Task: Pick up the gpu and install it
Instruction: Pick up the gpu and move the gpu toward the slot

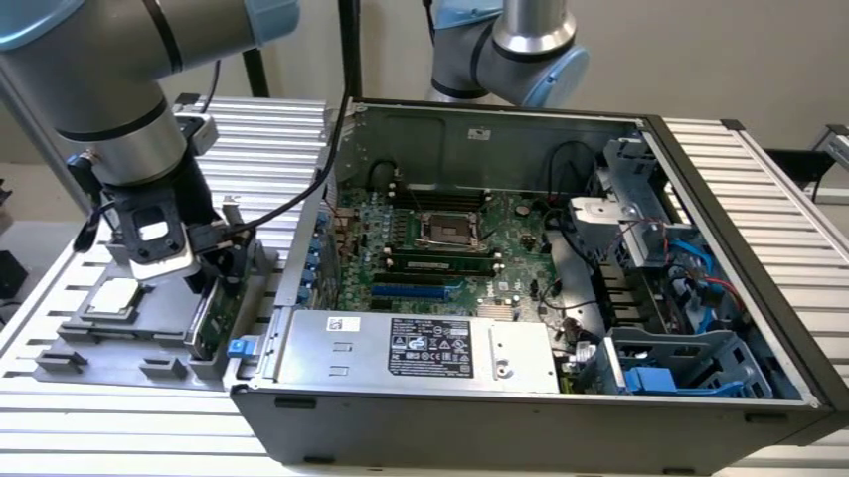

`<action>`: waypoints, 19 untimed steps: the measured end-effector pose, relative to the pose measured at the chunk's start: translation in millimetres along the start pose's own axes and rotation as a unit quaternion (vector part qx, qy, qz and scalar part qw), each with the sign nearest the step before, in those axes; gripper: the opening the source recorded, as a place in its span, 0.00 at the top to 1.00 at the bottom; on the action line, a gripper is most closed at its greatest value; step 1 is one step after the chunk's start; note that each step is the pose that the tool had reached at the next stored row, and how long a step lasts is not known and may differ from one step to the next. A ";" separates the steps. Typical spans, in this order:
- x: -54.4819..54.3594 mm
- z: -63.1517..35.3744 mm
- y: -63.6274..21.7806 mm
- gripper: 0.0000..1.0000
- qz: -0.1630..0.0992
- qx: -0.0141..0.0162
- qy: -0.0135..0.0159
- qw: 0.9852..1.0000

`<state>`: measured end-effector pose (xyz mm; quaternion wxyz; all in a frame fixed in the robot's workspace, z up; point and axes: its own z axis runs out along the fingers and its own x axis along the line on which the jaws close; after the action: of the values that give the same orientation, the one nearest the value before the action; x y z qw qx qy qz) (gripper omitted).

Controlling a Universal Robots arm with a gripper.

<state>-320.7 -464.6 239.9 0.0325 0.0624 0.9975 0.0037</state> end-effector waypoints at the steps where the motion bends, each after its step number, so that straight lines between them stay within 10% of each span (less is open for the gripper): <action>1: 0.0 0.1 0.6 0.52 0.000 0.000 0.000 1.000; 19: 0.6 3.0 4.8 0.61 0.000 0.000 0.000 1.000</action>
<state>-320.6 -459.7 237.0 0.0326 0.0624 0.9975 0.0037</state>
